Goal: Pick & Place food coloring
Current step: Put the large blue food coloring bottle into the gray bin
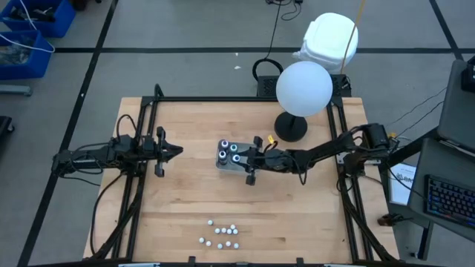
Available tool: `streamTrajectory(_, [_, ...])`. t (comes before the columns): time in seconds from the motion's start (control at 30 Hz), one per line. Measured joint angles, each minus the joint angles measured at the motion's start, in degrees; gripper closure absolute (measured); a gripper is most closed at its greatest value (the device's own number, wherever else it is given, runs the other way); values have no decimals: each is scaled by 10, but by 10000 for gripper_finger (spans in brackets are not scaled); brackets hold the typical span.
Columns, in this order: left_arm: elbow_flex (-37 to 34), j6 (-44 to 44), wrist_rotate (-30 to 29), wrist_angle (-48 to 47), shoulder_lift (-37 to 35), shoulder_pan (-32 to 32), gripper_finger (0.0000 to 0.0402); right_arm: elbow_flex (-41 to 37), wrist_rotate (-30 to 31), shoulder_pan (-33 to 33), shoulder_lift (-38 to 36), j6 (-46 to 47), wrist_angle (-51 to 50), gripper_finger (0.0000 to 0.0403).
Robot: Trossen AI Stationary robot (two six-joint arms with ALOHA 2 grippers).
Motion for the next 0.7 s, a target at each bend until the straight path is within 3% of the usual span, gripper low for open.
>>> streamTrajectory(0.7, [0,4,0,4,0,0,360,0,8,-16,61,18,27,290])
